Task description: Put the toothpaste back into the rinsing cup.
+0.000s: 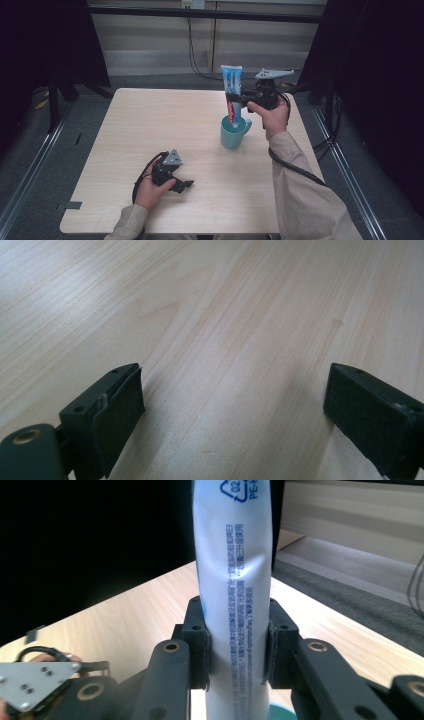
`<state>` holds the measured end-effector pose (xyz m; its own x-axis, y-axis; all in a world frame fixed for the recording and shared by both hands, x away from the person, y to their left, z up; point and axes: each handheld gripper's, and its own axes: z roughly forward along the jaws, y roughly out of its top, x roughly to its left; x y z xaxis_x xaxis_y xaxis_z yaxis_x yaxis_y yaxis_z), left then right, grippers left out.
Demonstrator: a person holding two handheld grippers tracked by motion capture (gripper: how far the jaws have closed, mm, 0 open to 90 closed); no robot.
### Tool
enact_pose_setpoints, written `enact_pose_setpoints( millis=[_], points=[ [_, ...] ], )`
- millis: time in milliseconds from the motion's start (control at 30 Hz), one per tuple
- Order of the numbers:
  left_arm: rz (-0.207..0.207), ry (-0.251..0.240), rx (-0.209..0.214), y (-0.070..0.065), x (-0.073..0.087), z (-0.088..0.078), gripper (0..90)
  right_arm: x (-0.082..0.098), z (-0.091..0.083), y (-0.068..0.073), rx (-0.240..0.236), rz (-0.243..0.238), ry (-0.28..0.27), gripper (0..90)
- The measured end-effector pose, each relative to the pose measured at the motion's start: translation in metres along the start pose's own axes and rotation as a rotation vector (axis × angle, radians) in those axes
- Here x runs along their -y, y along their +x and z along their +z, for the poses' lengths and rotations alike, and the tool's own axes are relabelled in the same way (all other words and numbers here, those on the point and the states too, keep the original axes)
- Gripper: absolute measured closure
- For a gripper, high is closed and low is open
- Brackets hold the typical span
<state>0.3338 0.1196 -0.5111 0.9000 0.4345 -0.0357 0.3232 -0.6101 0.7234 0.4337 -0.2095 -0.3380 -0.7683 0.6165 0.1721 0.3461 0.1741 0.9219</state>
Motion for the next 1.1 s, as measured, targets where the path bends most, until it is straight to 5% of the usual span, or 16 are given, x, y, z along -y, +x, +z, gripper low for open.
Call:
enact_pose_setpoints(
  millis=[1100],
  points=[
    [0.002, 0.0, -0.003, 0.0, 0.0, 0.0, 8.8, 0.03, 0.012, -0.019, 0.062, 0.007, 0.002, 69.2]
  ],
)
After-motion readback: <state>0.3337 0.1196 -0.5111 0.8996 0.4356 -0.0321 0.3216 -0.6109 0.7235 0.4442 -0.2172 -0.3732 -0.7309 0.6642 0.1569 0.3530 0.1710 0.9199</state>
